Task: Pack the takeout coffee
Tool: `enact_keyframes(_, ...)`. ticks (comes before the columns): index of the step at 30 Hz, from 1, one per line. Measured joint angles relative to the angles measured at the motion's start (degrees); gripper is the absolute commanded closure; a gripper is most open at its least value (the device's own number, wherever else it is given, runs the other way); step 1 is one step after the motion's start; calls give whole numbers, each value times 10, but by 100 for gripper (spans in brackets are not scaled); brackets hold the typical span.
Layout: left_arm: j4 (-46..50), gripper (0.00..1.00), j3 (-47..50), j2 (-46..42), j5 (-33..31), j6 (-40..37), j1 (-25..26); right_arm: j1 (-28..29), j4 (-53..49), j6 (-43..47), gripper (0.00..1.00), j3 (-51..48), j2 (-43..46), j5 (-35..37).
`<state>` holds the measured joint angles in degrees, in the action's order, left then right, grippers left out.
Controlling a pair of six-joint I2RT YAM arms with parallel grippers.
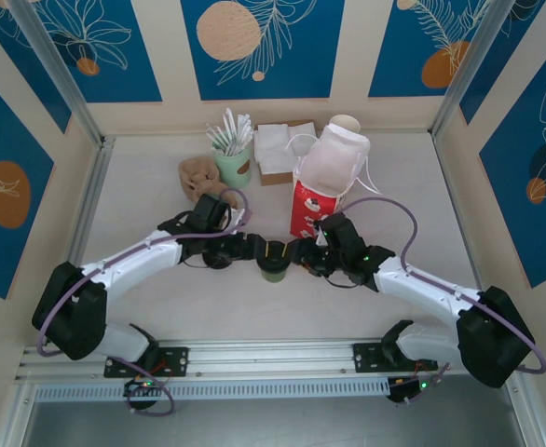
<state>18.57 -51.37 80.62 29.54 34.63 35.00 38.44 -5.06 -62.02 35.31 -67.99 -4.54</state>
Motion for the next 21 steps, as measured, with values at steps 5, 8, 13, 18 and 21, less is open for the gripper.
enact_keyframes(5, 14, 32, 0, -11, -9, 0, 0, 10, 10, -5, 53, 9, -16, 1)
enact_keyframes(8, 28, 30, -3, -19, -18, 0, 0, 15, 15, -8, 53, 11, -22, 1)
enact_keyframes(13, 56, 29, -15, -45, -37, -3, 0, 23, 17, -12, 53, 20, -33, 2)
enact_keyframes(18, 89, 28, -37, -71, -65, -7, 0, 26, 7, -12, 52, 29, -36, 3)
enact_keyframes(21, 104, 27, -44, -85, -82, -9, -2, 26, -8, -11, 49, 35, -36, 7)
